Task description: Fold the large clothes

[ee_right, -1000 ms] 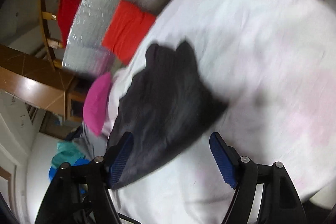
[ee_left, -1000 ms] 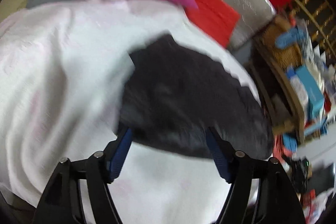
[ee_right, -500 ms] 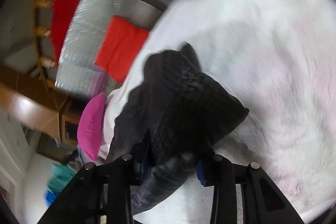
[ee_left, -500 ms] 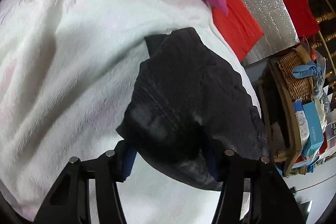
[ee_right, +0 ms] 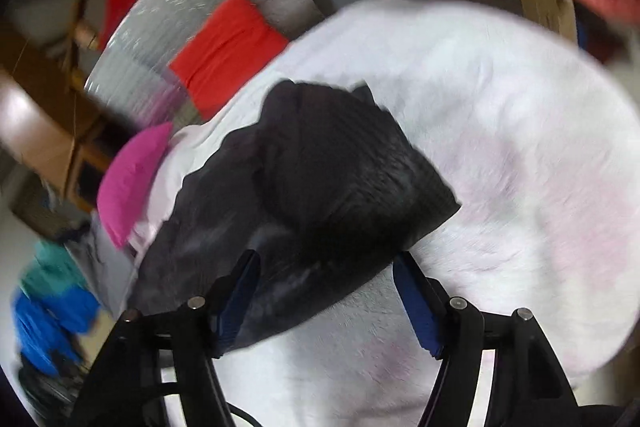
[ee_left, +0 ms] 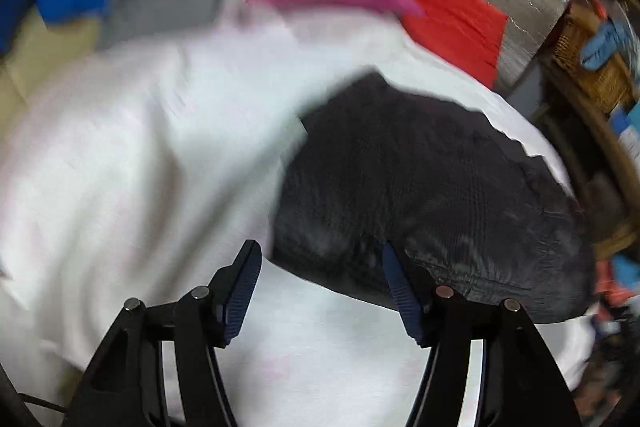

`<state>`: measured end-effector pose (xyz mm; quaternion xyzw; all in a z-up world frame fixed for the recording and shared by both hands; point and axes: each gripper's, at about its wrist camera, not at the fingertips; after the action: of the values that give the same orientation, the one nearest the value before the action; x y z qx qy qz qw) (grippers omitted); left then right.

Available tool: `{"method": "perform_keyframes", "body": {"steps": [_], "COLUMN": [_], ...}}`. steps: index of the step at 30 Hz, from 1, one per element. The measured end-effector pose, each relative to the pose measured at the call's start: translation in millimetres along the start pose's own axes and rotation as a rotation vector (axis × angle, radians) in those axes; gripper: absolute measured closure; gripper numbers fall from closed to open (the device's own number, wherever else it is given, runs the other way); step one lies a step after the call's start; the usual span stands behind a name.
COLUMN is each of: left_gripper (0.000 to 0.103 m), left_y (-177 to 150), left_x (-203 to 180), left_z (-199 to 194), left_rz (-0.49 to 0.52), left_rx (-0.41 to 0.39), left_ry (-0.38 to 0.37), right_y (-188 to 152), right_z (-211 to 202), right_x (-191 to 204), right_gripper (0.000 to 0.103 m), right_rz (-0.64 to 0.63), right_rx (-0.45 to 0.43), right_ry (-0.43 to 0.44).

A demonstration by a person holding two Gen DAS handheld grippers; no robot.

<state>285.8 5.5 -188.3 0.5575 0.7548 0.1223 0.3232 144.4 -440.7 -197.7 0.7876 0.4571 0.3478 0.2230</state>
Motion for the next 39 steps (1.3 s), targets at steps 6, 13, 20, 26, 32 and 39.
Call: {"method": "perform_keyframes", "body": {"steps": [6, 13, 20, 26, 32, 39], "left_gripper": [0.028, 0.016, 0.009, 0.004, 0.003, 0.002], "left_y": [-5, -13, -28, -45, -55, -70], "left_x": [-26, -49, -65, -76, -78, -80], "left_z": [-84, -170, -239, -282, -311, -330], "left_rz": [0.117, 0.2, 0.237, 0.257, 0.247, 0.278], "left_rx": [-0.278, -0.475, -0.595, -0.625, -0.641, -0.672], "left_ry": [0.092, 0.067, 0.045, 0.007, -0.023, -0.001], "right_y": [-8, -7, -19, -30, -38, -49], "right_z": [-62, -143, -208, -244, -268, -281], "right_x": [44, 106, 141, 151, 164, 178], "right_gripper": [0.03, 0.022, 0.019, 0.018, 0.014, 0.008], "right_rz": [-0.204, -0.406, -0.49, -0.495, -0.512, -0.481], "right_rx": [-0.125, -0.317, -0.375, -0.409, -0.439, -0.471], "right_ry": [-0.061, -0.068, -0.068, -0.069, -0.093, -0.125]}}
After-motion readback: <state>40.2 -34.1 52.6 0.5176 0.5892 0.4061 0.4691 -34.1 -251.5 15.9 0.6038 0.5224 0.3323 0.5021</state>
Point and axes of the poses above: each gripper's, at about its wrist camera, not at the fingertips, and z roughly the way its jaws point, x to its left, y to its top, and after that the axes turned 15 degrees about -z, right-handed
